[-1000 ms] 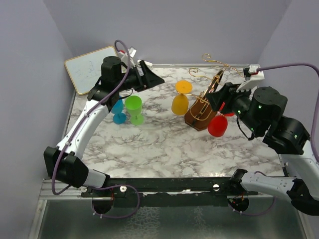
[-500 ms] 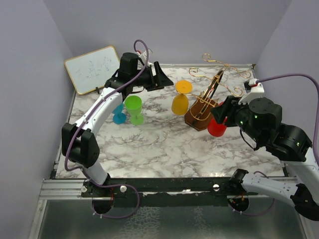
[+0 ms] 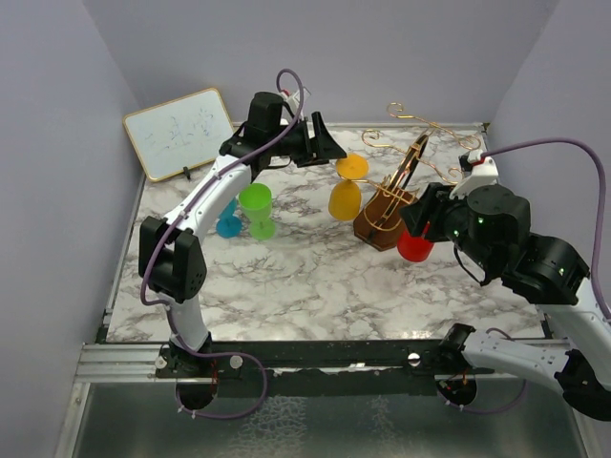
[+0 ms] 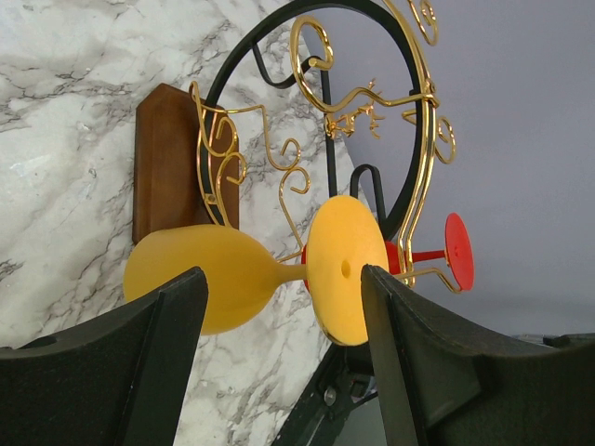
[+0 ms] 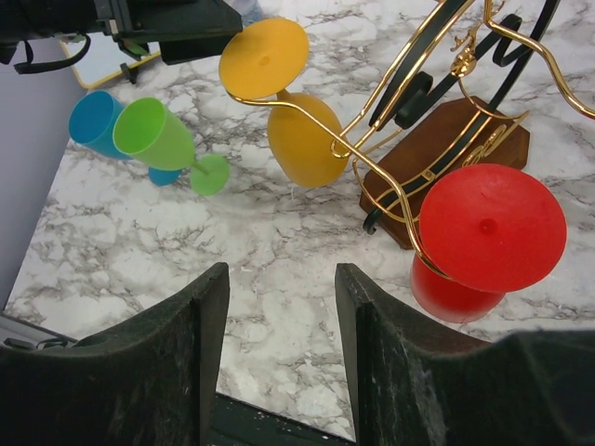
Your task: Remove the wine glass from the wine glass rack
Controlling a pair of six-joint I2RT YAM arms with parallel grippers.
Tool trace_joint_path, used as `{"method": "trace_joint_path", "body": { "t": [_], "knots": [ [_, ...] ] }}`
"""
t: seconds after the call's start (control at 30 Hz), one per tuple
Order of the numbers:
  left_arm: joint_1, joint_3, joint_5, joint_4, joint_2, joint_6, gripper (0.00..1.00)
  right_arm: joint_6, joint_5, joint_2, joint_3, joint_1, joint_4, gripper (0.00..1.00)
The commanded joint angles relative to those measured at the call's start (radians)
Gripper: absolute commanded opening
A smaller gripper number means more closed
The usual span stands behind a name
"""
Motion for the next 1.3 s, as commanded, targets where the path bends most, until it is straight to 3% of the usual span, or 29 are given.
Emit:
{"method": "trace_joint_path", "body": {
  "t": [0.0, 0.17, 0.4, 0.67, 0.83, 1.03, 1.27],
  "knots": [
    [-0.018, 0.054, 0.02, -0.033, 0.029, 0.03, 0.68, -0.007, 0.001, -0.014, -0.008, -0.001, 0.039, 0.49],
    [-0.033, 0.063, 0.015, -0.033, 0.04, 0.029, 0.66, -0.01, -0.003, -0.016, -0.013, -0.001, 0.041, 0.49],
    [-0.048, 0.073, 0.02, -0.047, 0.051, 0.041, 0.51, -0.01, 0.0, -0.027, -0.02, 0.001, 0.042, 0.49],
    [-0.052, 0.066, 0.024, -0.057, 0.042, 0.054, 0.23, -0.01, 0.001, -0.032, -0.025, -0.001, 0.047, 0.49],
    [-0.051, 0.059, -0.011, -0.085, 0.018, 0.073, 0.21, -0.008, 0.0, -0.035, -0.033, -0.001, 0.058, 0.49],
    [-0.052, 0.064, -0.056, -0.117, -0.014, 0.087, 0.1, -0.007, -0.01, -0.037, -0.046, -0.001, 0.072, 0.49],
    [-0.052, 0.05, -0.057, -0.113, -0.045, 0.071, 0.03, -0.004, -0.016, -0.04, -0.05, 0.001, 0.085, 0.49]
  ]
}}
